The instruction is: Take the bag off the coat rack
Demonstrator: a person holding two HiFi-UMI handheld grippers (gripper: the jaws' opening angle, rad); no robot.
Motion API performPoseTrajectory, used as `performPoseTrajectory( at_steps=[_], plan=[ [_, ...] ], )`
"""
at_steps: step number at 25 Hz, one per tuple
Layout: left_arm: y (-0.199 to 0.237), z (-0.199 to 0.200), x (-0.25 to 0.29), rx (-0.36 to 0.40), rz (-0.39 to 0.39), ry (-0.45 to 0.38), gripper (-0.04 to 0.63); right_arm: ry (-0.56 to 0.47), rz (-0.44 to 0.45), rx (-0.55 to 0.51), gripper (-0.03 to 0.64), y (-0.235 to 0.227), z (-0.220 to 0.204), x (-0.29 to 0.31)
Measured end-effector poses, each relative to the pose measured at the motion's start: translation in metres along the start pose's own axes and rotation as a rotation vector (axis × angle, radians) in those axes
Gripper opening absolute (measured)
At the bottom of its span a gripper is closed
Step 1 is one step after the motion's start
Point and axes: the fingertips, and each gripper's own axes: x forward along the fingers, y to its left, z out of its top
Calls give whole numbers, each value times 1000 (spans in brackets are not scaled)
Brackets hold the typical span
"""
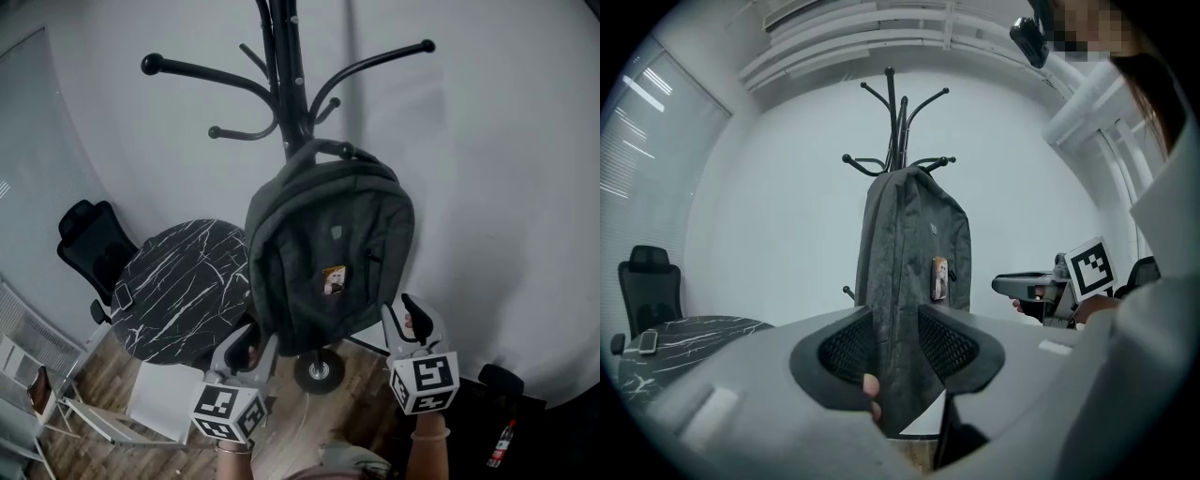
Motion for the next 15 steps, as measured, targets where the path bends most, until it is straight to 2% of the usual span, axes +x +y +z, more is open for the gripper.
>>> performPoseTrajectory(
  at_steps=[15],
  plan=[
    [14,-25,27,-31,30,69,190,95,29,5,201,-23,-39,44]
  ],
)
